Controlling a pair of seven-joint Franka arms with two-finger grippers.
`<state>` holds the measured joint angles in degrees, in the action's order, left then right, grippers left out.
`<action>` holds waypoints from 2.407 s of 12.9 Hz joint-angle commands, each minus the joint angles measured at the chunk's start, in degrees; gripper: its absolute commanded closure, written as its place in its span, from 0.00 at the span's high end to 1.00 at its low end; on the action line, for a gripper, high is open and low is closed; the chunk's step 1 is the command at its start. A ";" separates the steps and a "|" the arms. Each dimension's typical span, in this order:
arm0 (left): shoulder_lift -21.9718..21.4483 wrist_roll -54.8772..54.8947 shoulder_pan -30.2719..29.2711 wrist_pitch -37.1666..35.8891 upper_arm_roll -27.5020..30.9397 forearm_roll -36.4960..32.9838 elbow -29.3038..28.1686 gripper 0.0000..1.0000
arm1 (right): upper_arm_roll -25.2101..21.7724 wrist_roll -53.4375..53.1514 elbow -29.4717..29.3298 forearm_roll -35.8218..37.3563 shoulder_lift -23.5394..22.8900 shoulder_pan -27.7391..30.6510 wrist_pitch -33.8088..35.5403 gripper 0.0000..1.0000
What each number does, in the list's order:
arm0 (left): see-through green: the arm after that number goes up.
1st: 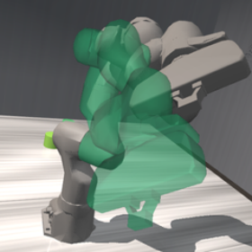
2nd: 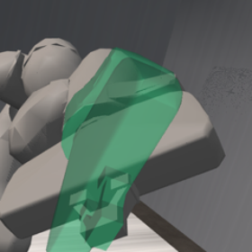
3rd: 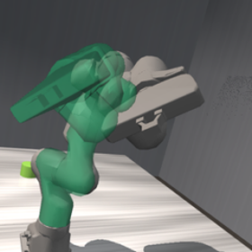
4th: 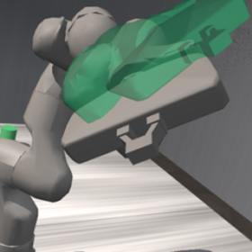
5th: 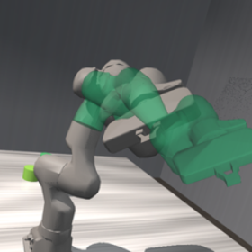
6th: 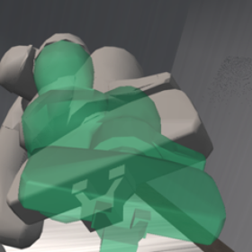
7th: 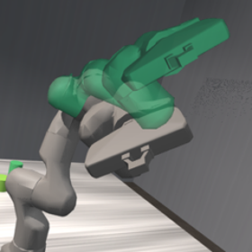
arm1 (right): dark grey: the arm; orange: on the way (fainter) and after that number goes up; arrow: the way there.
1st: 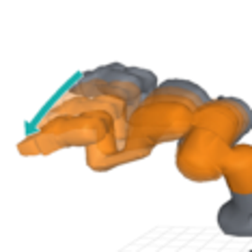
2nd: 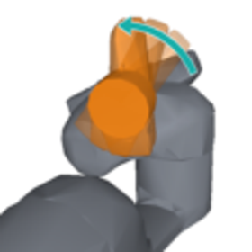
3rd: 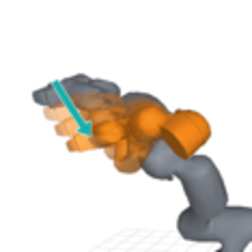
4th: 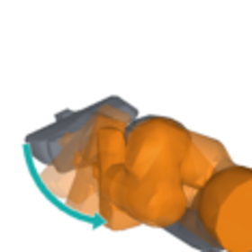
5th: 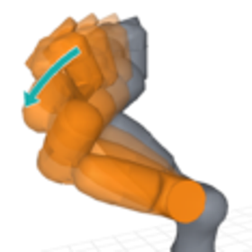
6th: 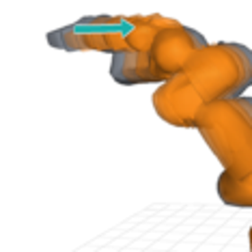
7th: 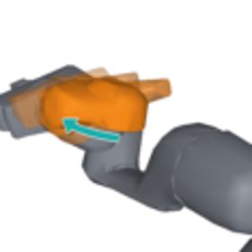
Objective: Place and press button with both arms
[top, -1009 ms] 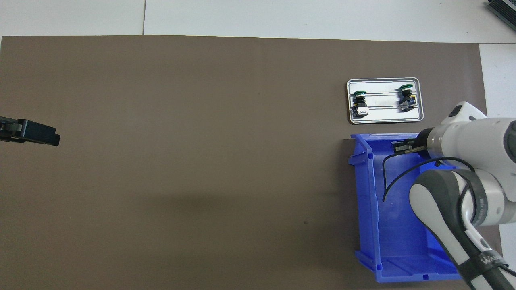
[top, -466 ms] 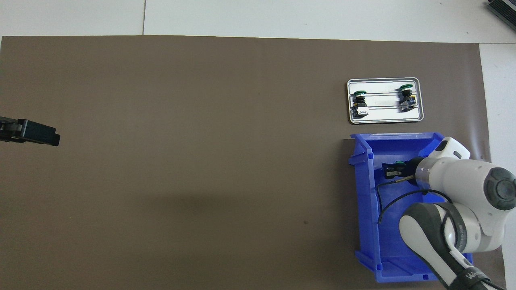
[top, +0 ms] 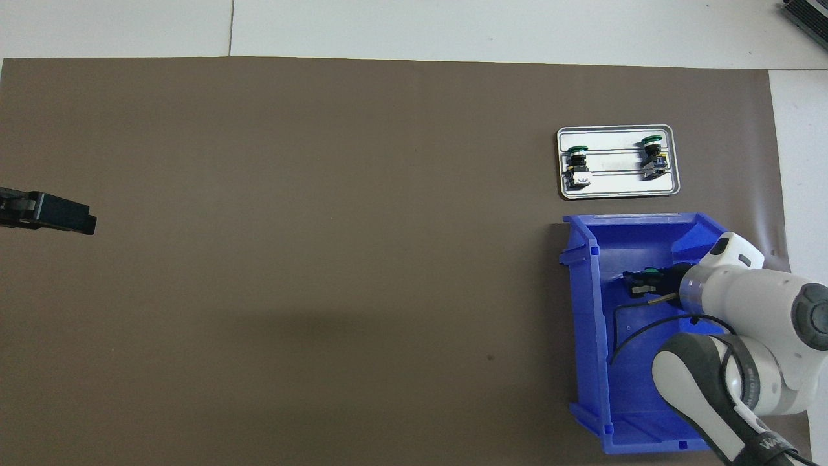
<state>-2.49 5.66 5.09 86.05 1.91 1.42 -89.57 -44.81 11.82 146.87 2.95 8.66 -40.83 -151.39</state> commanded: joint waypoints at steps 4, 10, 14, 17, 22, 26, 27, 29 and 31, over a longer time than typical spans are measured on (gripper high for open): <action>-1.55 0.41 0.18 0.88 0.38 0.34 -1.84 1.00 | 0.25 -3.55 1.32 -0.58 1.80 -0.31 -1.10 0.00; -1.55 0.41 0.18 0.88 0.38 0.34 -1.84 1.00 | 0.51 -4.61 1.32 -0.58 1.45 -0.40 -1.01 0.63; -1.55 0.41 0.18 0.88 0.38 0.34 -1.84 1.00 | 0.95 -5.49 0.18 -0.49 1.53 -0.48 -0.22 1.00; -1.55 0.41 0.18 0.88 0.38 0.34 -1.84 1.00 | 2.27 -6.54 -6.82 -0.49 1.71 -0.40 6.76 1.00; -1.55 0.41 0.18 0.88 0.38 0.34 -1.84 1.00 | 12.08 -13.04 -23.53 -0.40 0.13 8.36 26.82 1.00; -1.55 0.41 0.18 0.88 0.38 0.34 -1.84 1.00 | 26.85 -15.67 -34.25 -0.40 -1.98 24.09 38.07 1.00; -1.55 0.41 0.18 0.88 0.38 0.34 -1.84 1.00 | 30.19 -17.25 -36.71 -0.49 -2.85 27.69 40.36 1.00; -1.55 0.41 0.18 0.88 0.38 0.34 -1.84 1.00 | 36.60 -17.88 -43.47 -0.57 -5.13 34.99 46.59 1.00; -1.55 0.41 0.18 0.88 0.38 0.34 -1.84 1.00 | 41.80 -18.15 -52.25 -0.58 -8.38 41.06 54.32 1.00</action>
<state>-2.49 5.66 5.09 86.05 1.91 1.42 -89.57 -7.54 -5.29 104.03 2.94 5.09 -5.17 -103.72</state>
